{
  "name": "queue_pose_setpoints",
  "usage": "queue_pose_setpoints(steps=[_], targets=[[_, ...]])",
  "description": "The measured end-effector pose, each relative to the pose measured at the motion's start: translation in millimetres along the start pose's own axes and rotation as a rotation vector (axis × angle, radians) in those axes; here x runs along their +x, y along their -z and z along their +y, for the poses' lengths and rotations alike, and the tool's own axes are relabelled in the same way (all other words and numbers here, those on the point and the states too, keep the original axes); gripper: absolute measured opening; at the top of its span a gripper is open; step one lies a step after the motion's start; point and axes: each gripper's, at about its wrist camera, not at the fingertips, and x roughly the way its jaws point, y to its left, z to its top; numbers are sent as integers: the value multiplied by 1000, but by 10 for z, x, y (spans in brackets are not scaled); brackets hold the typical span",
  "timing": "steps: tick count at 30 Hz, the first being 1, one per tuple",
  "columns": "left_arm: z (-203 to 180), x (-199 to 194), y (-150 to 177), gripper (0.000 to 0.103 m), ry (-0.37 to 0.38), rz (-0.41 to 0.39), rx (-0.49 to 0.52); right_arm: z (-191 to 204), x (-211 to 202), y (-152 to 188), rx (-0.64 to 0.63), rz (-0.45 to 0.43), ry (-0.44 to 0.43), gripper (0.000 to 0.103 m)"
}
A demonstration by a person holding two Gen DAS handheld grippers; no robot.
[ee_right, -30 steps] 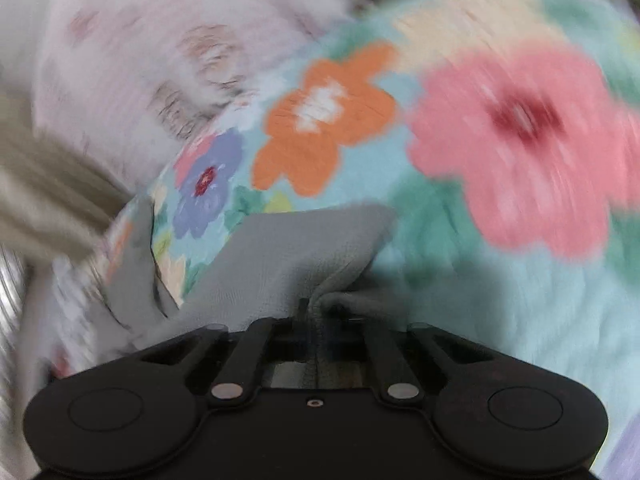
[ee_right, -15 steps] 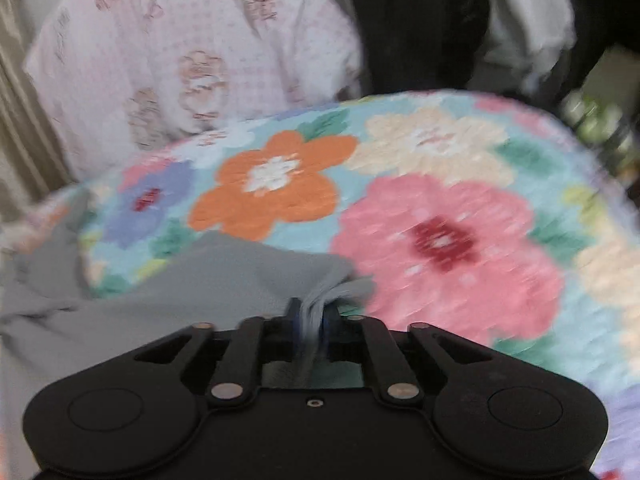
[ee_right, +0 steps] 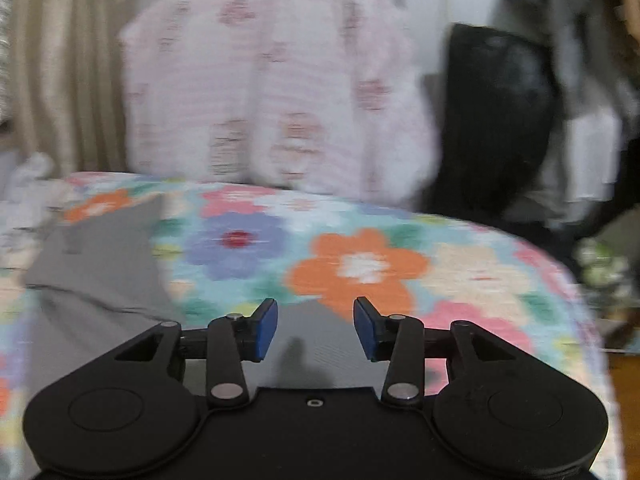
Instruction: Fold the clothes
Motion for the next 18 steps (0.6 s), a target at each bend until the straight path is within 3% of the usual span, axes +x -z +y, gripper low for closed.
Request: queue_pose_setpoints(steps=[6,11,18], targets=[[608,-367,-589,69,-93,-145,-76,694,291,-143,-128,94,-360,47],[1074,-154,-1138,69,-171,-185,-150,1346,706,-350,-193,192,-561,48],[1970,253,-1605,69,-178,-229,-376,1872,1107,-348,-247,179,-517,48]])
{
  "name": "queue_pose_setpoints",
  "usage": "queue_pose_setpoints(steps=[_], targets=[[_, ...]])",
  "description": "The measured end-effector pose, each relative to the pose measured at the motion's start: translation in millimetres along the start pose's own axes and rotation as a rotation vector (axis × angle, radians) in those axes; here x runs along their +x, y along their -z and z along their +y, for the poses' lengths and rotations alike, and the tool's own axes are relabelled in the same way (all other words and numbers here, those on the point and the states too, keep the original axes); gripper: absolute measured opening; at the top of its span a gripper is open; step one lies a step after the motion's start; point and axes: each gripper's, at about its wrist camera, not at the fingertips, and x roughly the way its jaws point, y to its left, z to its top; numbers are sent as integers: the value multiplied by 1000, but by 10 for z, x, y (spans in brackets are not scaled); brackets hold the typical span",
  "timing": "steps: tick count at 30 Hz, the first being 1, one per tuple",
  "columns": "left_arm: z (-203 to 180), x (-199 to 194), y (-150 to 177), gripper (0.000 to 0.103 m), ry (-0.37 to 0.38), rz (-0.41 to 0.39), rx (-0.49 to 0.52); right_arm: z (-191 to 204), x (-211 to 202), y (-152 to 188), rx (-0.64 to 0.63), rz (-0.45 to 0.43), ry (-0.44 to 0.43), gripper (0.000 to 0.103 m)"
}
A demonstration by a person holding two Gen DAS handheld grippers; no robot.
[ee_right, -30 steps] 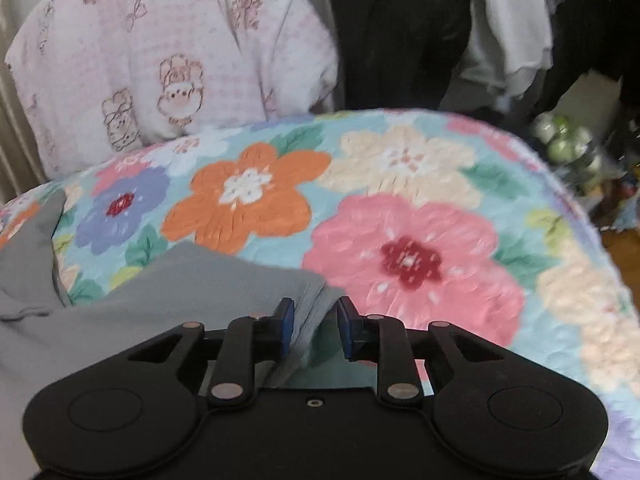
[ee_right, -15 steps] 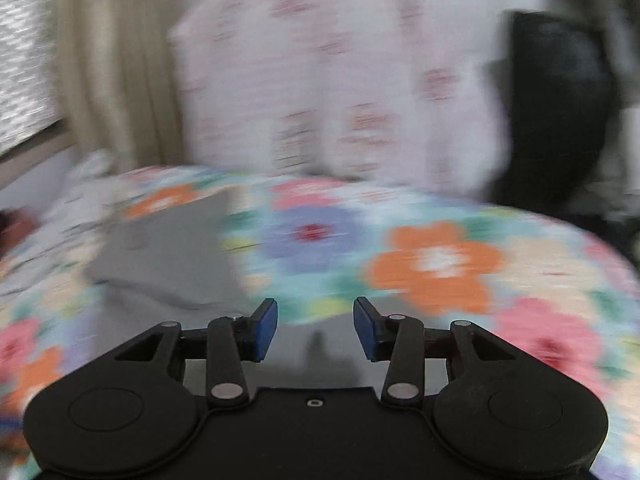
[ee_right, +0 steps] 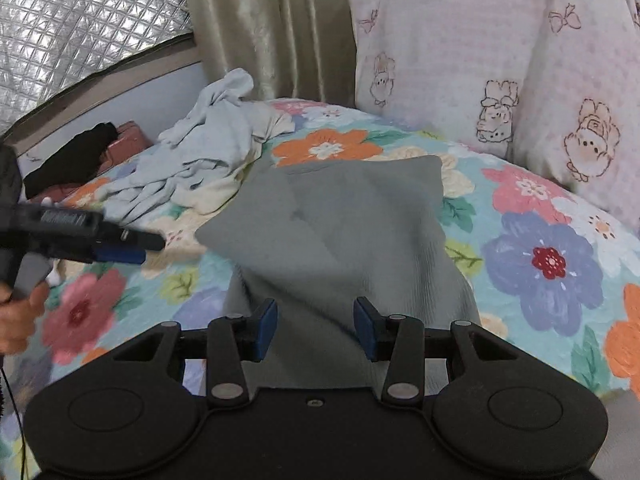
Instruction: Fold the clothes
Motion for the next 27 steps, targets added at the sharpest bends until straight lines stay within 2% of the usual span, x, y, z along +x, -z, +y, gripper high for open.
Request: queue_pose_setpoints(steps=[4,5,6,8,9,10,11,12,14,15,16,18,22,23,24,25,27], targets=[[132,341,-132,69,-10,49,1,-292,92,-115,83,5,-33,48],[158,423,-153,69,3,58,-12,-394,139,-174,116,12,-36,51],[179,502,-176,69,15,69,-31,-530,221,-248,168,16,-45,60],[219,651,-217,69,45,81,-75,-798,409,-391,268,34,-62,68],[238,727,-232,59,72,85,-90,-917,532,-449,306,48,-48,68],[235,783,-245,43,106,92,-93,-1035,656,-507,342,62,-32,68],[232,839,-258,9,140,98,-96,-1144,792,-546,382,74,-48,69],[211,879,-270,5,159,100,-85,-1254,928,-585,421,87,-67,69],[117,908,-294,4,148,89,-25,-1472,1202,-662,501,111,-104,69],[73,922,-304,4,143,84,5,-1558,1365,-693,538,136,-164,68],[35,931,-317,3,140,79,33,-1594,1469,-725,546,135,-177,68],[-25,937,-353,3,143,72,71,-1660,1667,-789,558,130,-193,69],[-92,940,-451,3,158,71,102,-1898,1952,-867,697,68,-238,68],[-101,941,-480,3,159,71,109,-1930,2012,-889,719,58,-242,64],[-105,939,-505,3,162,68,115,-1932,2047,-922,717,44,-233,29],[-109,938,-529,3,164,66,121,-1907,2092,-999,677,51,-213,4],[-120,938,-587,3,174,56,131,-1741,2055,-1166,501,29,-145,5]])
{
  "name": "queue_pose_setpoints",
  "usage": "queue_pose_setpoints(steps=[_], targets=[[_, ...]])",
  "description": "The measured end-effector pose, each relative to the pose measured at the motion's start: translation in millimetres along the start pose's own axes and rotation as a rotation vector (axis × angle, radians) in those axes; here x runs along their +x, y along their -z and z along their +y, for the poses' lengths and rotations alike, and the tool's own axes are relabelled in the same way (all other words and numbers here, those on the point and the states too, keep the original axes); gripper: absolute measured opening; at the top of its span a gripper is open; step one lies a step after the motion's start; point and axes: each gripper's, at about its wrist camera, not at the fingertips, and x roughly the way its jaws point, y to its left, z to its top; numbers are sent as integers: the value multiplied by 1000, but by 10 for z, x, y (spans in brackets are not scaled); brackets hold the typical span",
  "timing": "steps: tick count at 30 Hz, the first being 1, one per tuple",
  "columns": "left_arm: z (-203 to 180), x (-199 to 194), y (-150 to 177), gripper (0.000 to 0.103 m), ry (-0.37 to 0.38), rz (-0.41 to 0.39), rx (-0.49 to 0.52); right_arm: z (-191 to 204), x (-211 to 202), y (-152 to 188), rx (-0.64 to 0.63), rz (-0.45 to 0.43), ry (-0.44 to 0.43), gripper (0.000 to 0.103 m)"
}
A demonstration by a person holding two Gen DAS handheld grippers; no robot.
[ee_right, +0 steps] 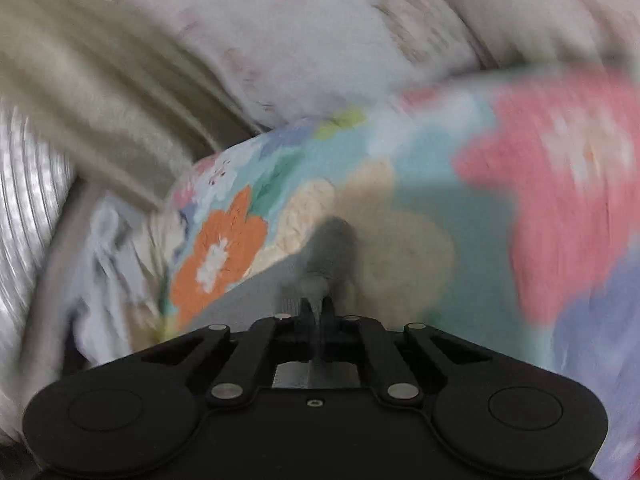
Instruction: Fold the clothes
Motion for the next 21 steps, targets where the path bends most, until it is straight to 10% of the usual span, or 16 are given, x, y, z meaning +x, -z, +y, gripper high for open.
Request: queue_pose_setpoints(steps=[3,7,9,12,21], targets=[[-84,44,-129,3,0,-17,23,309,-185,-175,-244,-98,110,5],[-261,191,-302,3,-5,-35,28,253,-316,-286,-173,-91,242,15],[-364,280,-374,3,1,-48,14,204,-445,-278,-90,-105,309,47],[-530,416,-492,3,-5,-61,24,276,-958,119,-45,-112,138,47],[-1217,714,-942,3,-127,-48,196,720,-1939,1794,-384,-120,117,55]])
